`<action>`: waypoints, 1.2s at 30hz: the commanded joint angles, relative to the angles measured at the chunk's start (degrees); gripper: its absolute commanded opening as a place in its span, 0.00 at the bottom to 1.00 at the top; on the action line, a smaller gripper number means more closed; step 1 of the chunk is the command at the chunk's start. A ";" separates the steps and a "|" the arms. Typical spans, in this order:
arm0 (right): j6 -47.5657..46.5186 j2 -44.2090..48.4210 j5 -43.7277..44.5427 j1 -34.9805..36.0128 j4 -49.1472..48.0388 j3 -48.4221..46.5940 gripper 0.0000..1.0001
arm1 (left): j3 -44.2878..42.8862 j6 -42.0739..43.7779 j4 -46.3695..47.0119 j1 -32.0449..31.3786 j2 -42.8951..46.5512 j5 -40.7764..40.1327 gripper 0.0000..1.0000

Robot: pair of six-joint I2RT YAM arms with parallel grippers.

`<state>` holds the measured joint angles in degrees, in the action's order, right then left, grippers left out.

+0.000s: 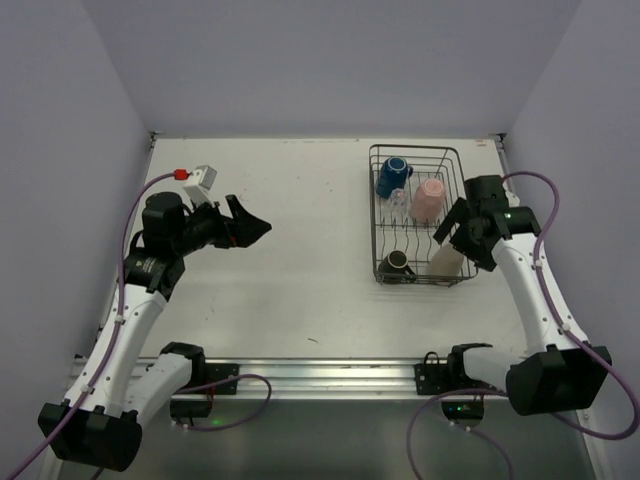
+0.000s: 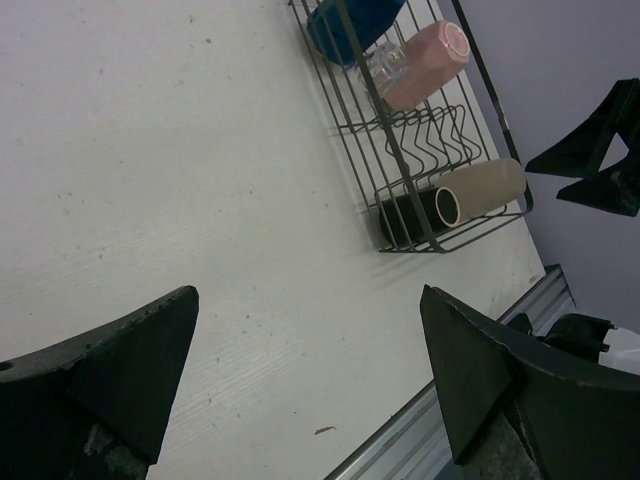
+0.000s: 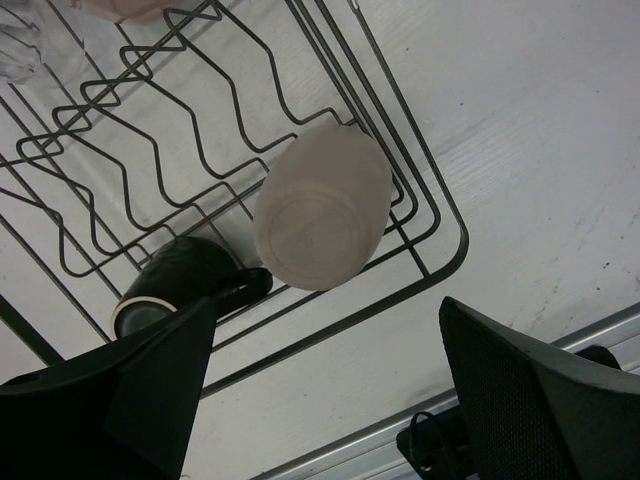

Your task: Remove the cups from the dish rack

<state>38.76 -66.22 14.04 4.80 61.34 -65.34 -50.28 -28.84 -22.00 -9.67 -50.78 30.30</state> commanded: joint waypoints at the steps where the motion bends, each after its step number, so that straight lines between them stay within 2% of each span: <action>1: -1.14 -3.21 1.07 -0.23 1.41 -4.09 0.95 | -0.70 0.28 0.03 -0.17 0.16 2.65 0.97; 9: -1.76 -9.10 0.54 -0.23 1.76 -6.20 0.95 | -0.87 -0.95 0.29 -0.17 0.07 3.36 0.97; 22: -2.90 -13.84 -2.18 -0.84 -2.45 -2.34 0.93 | -0.08 -0.78 0.29 -0.17 -0.54 4.06 0.96; 36: -5.45 -15.78 -5.78 -3.74 -6.76 1.35 0.85 | 0.53 -0.43 0.64 -0.17 -1.25 4.50 0.97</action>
<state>34.74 -81.49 10.02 1.32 56.47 -64.64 -50.13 -28.91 -21.89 -9.67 -51.92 32.82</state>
